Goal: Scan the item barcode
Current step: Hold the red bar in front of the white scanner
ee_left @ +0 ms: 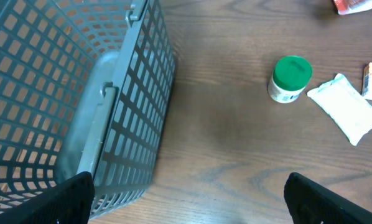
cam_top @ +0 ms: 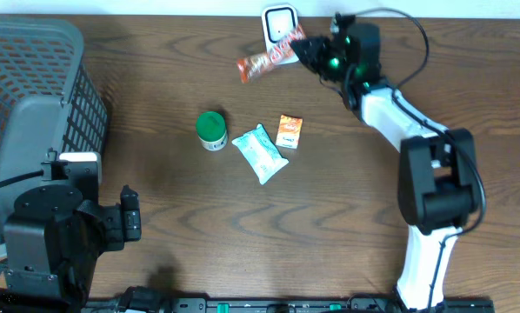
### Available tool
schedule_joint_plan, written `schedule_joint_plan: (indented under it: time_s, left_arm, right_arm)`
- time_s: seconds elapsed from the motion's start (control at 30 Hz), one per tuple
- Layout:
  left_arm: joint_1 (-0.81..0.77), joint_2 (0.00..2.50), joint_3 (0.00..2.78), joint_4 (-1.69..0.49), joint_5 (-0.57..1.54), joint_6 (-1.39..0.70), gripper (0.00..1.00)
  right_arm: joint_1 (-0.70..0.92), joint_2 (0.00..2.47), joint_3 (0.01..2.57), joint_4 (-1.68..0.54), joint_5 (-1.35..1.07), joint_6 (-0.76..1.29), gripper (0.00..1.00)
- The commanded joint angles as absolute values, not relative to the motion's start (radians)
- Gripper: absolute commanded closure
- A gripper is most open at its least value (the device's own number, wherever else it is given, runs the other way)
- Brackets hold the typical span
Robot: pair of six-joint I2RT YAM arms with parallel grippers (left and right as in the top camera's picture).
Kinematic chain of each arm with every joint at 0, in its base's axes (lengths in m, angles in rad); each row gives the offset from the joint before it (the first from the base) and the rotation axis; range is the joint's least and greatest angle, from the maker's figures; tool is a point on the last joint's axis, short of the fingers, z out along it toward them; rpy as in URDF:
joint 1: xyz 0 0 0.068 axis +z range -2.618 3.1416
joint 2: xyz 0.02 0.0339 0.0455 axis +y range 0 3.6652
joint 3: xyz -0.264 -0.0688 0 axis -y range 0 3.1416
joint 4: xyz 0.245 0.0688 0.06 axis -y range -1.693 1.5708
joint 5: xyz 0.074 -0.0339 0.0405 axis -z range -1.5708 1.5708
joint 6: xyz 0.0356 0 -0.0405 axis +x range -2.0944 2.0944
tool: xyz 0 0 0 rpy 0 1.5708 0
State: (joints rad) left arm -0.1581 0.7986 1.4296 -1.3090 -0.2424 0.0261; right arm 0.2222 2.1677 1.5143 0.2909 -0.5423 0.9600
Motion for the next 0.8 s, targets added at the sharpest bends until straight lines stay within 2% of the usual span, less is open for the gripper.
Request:
schedule_joint_plan:
  time_s: [0.0,0.27,0.57,0.77]
  left_arm:
    - [-0.154,0.800,1.427,-1.310,-0.248,0.022,0.02]
    - [-0.154,0.800,1.427,-1.310,-0.248,0.022,0.02]
    - [-0.154,0.800,1.427,-1.310,-0.248,0.022,0.02]
    - [-0.154,0.800,1.427,-1.310,-0.248,0.022,0.02]
  right_arm:
    - [0.227,2.296,1.690,0.272,-0.500,1.063,0.99]
    - [0.228,2.487,1.931,0.257,-0.480,1.176,0.99]
    - [0.232,2.489,1.934,0.135,-0.379,1.170,0.99]
    - [0.233,2.489,1.935,0.153,-0.455,1.171,0.99]
